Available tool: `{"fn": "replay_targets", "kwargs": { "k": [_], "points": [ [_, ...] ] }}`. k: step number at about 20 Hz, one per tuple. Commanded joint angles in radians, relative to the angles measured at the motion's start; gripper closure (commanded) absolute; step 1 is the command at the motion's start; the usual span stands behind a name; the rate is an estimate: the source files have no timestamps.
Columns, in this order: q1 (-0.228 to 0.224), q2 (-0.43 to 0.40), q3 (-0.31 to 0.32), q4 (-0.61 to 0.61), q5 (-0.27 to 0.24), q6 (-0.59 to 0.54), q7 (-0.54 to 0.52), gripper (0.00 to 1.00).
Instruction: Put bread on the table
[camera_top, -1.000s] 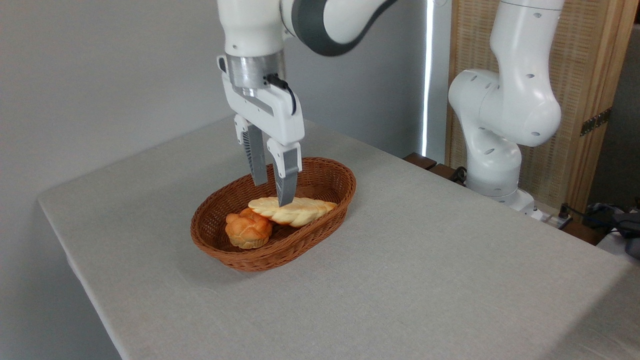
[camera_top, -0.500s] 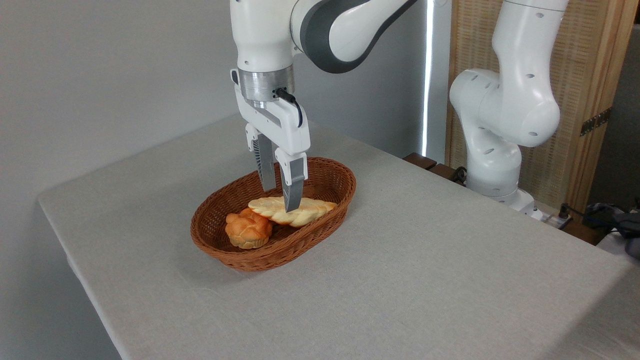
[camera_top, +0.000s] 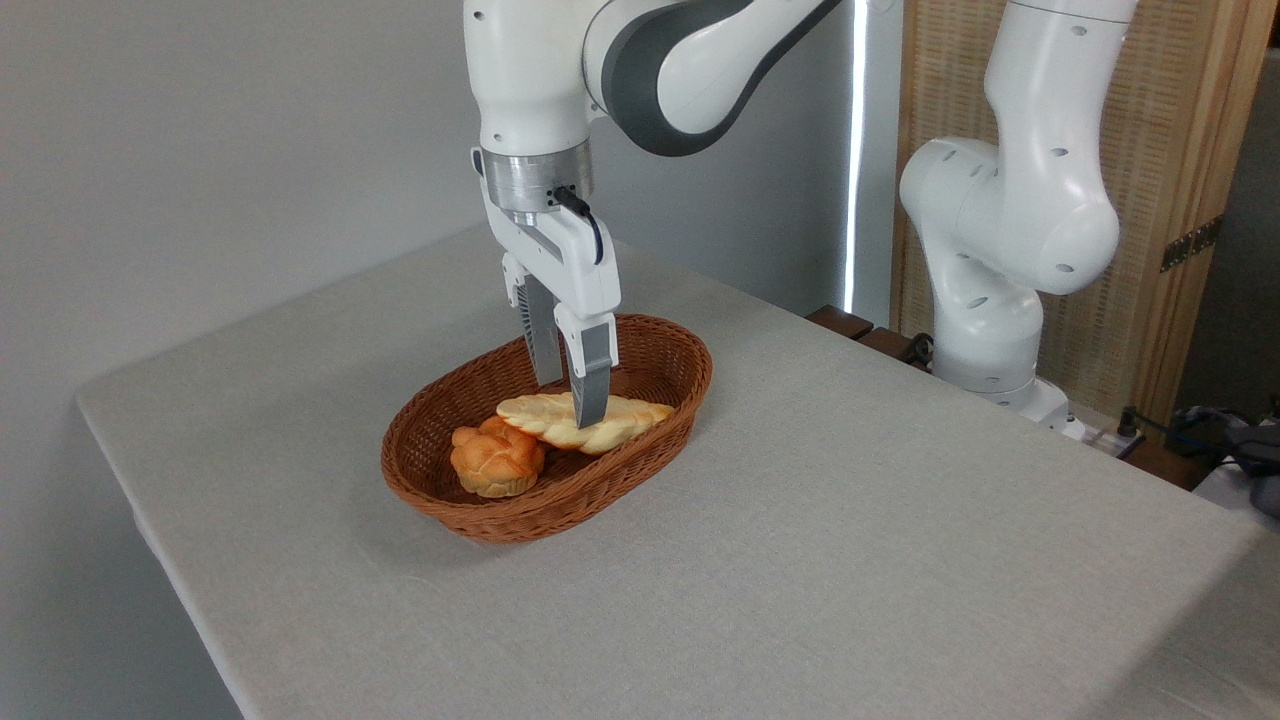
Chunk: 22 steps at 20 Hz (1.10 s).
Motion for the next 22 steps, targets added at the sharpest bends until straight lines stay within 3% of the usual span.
{"fn": "replay_targets", "kwargs": {
  "k": [1, 18, 22],
  "points": [
    [-0.014, -0.014, 0.012, -0.023, 0.013, 0.029, 0.011, 0.00],
    [-0.029, -0.011, 0.014, -0.056, 0.040, 0.055, 0.052, 0.00],
    [-0.032, -0.011, 0.012, -0.068, 0.080, 0.055, 0.054, 0.00]
  ]
}}
